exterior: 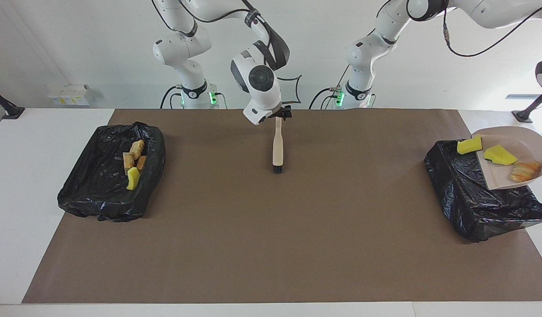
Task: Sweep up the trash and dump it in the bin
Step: 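Tip the dustpan into the bag while the right gripper releases the brush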
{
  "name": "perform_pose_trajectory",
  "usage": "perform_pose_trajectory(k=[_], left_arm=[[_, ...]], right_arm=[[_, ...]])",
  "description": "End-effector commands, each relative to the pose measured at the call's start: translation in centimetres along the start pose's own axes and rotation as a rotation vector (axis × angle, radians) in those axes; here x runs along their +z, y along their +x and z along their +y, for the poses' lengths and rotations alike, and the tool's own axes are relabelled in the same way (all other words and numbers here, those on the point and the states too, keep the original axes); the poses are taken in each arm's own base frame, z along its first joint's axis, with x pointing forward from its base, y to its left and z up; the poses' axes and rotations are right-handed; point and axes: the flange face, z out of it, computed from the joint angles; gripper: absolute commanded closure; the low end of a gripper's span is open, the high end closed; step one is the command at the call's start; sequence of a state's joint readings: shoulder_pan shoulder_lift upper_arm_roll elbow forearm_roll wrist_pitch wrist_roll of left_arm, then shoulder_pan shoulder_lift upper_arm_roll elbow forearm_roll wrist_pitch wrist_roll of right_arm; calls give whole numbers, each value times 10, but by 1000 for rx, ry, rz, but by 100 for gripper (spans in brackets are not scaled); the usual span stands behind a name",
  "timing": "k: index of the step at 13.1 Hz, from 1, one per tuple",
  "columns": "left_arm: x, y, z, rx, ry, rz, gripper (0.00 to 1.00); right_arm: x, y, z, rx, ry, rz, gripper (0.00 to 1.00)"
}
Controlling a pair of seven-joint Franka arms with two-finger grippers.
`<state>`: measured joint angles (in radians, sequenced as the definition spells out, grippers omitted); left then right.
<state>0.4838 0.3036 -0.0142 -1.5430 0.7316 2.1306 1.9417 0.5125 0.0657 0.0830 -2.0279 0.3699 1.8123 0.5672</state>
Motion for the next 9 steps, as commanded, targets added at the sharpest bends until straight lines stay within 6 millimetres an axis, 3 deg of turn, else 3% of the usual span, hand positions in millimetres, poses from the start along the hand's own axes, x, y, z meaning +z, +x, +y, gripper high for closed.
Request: perform_pose_trajectory(k=[1, 4, 7, 9], left_arm=[[-7, 24, 4, -23, -29, -131, 100], [-33, 31, -10, 31, -43, -282, 100], [-63, 20, -8, -32, -11, -387, 100], [-82, 19, -8, -26, -30, -471, 100]], right_arm=[[-45, 15, 36, 52, 11, 59, 0], [-95, 41, 72, 107, 17, 146, 0], [-137, 73, 135, 134, 63, 206, 0], [-159, 80, 176, 104, 6, 267, 0]])
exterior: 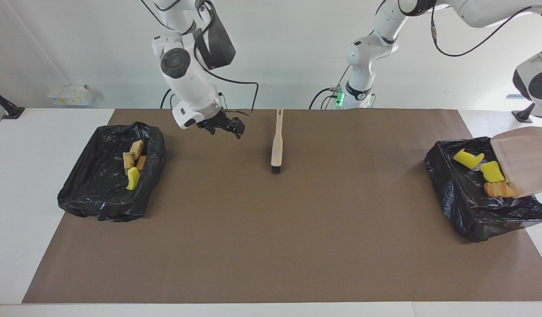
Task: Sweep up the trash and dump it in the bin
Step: 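Tip the dustpan into the bag while the right gripper releases the brush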
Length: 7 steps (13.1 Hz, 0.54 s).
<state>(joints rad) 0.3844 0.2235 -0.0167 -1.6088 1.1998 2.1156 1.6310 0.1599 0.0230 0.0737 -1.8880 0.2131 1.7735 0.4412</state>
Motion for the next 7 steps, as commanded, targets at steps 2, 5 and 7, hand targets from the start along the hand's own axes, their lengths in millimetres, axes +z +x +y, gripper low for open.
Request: perform_pose_trajectory(k=[2, 5, 7], left_arm=[[-41, -21, 12, -48, -1, -111, 100], [-72, -20, 7, -47, 38, -102, 100], [-85, -1, 1, -109, 56, 58, 100]], right_arm=[[-48, 18, 51, -21, -134, 138, 0], [-92, 37, 93, -20, -162, 226, 0], [-118, 43, 113, -54, -156, 266, 0]])
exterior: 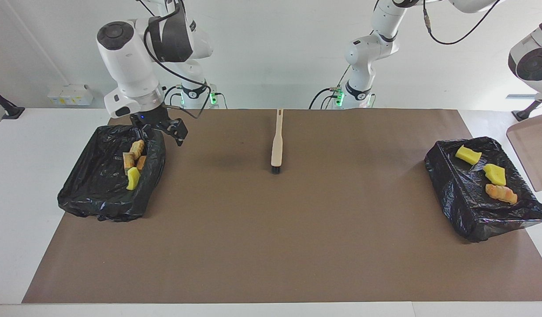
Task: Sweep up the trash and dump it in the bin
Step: 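Tip the dustpan into the bag while the right gripper releases the brush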
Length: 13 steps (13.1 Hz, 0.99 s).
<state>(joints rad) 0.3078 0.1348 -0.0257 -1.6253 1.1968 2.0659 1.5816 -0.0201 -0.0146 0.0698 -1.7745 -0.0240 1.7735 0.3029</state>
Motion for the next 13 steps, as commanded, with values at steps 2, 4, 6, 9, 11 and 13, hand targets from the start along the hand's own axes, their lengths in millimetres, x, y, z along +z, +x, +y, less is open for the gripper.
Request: perform_pose_trajectory(k=[2, 4, 6, 9, 11, 13], left_arm=[[-36, 41, -7, -58, -13, 209, 100], [-71, 67, -20, -75, -22, 341, 100], [-91, 88, -24, -100, -40, 486, 100], [-117, 114, -26, -132, -91, 618, 100], [-132, 139, -25, -264, -165, 697, 100], [-138, 158, -20, -395, -247, 783, 100]], right_arm=[[-31, 13, 31, -42, -6, 49, 0], [-53, 15, 39, -28, -2, 71, 0], [-75, 16, 43, -22, -8, 68, 0], [-79, 10, 56, -76, -40, 35, 0], [-84, 4, 58, -89, -38, 29, 0], [-91, 3, 56, -83, -10, 54, 0]])
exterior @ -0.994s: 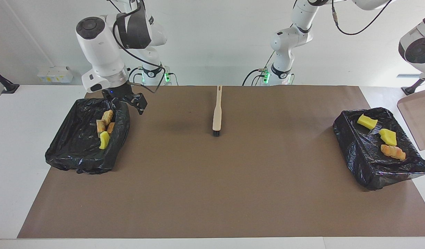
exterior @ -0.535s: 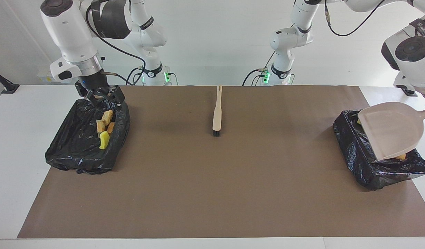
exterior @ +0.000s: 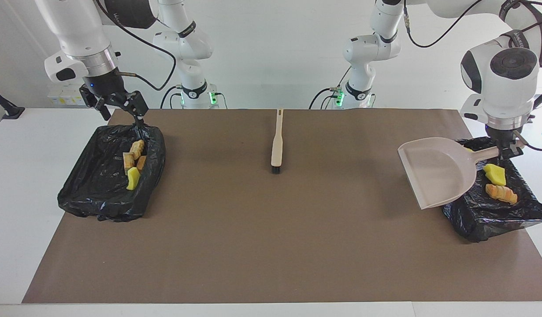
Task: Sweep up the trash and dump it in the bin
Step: 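Tip the dustpan into the bag while the right gripper releases the brush, then carry the empty dustpan back to the table center with the left gripper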
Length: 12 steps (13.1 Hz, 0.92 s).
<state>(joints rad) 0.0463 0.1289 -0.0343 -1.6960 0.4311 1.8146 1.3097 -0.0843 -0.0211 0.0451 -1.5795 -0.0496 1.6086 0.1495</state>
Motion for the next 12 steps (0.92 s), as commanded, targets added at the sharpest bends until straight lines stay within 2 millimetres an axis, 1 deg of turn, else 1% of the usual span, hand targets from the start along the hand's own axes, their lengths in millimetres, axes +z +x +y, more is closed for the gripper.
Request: perform_pose_trajectory(k=[1, 2, 3, 4, 7, 8, 10, 12], left_arm=[[6, 14, 20, -175, -76, 130, 100], [11, 23, 22, -217, -105, 157, 100], [11, 50, 29, -286, -120, 148, 100], [14, 62, 31, -381, -137, 145, 100], [30, 78, 30, -517, -204, 163, 100], [29, 90, 32, -562, -209, 157, 100], [26, 112, 37, -713, -221, 139, 100], [23, 144, 43, -844, -252, 137, 100]], right_arm=[[-10, 0, -12, -46, 23, 43, 0], [-16, 2, -27, -63, 40, 97, 0], [-17, 3, -34, -75, 46, 114, 0], [-16, 1, -35, -83, 46, 100, 0], [-15, 3, -18, -54, 42, 96, 0], [-14, 2, -14, -48, 38, 87, 0], [-7, -2, 14, -6, 29, 16, 0], [-7, -1, 40, -21, 29, 12, 0]])
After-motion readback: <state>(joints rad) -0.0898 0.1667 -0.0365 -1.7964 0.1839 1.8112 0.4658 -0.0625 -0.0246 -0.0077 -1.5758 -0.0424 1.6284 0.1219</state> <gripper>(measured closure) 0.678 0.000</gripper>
